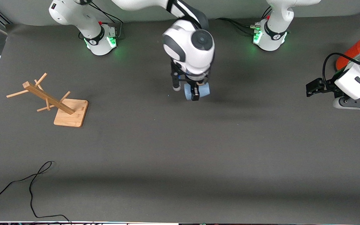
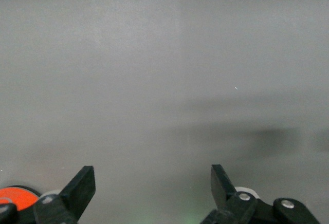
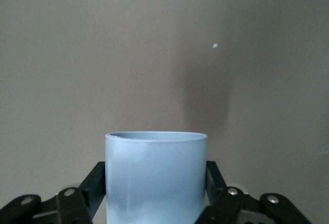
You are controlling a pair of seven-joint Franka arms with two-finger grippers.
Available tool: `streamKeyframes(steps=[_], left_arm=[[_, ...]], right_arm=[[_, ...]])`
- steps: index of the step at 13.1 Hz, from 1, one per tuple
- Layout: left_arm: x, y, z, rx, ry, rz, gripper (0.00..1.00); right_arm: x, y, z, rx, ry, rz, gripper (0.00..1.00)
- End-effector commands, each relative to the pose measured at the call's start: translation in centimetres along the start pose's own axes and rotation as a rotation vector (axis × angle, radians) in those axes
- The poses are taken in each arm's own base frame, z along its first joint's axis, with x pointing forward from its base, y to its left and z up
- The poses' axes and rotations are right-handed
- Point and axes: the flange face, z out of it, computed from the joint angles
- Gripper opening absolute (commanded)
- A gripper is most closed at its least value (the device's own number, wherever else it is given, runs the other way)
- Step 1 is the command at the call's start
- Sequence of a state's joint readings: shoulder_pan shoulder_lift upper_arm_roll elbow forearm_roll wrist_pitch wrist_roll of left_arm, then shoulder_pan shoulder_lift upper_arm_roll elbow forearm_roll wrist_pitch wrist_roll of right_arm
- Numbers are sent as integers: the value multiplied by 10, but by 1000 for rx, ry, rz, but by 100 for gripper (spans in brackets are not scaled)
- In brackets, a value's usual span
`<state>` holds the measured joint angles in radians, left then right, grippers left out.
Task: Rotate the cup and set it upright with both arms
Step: 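Carry the cup to the middle of the table with the right gripper, then lay the cup on its side and open the right gripper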
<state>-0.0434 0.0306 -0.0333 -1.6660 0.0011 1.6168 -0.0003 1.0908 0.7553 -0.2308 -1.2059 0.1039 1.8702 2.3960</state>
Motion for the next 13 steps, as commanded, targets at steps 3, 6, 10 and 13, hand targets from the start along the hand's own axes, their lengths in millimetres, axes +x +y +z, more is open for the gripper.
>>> streamKeyframes(steps=[3,6,10,13], left_arm=[[-3,1,-3,-9,-17,5,100],[-2,4,-2,-8,-15,8,100],[1,3,4,-8,-25,8,100],[0,3,6,-9,-38,8,100]], right_arm=[[-50,7,89,98,31,94,29],[-59,10,125,101,54,98,30],[-60,10,136,108,48,106,76],[-60,9,136,111,47,106,100]])
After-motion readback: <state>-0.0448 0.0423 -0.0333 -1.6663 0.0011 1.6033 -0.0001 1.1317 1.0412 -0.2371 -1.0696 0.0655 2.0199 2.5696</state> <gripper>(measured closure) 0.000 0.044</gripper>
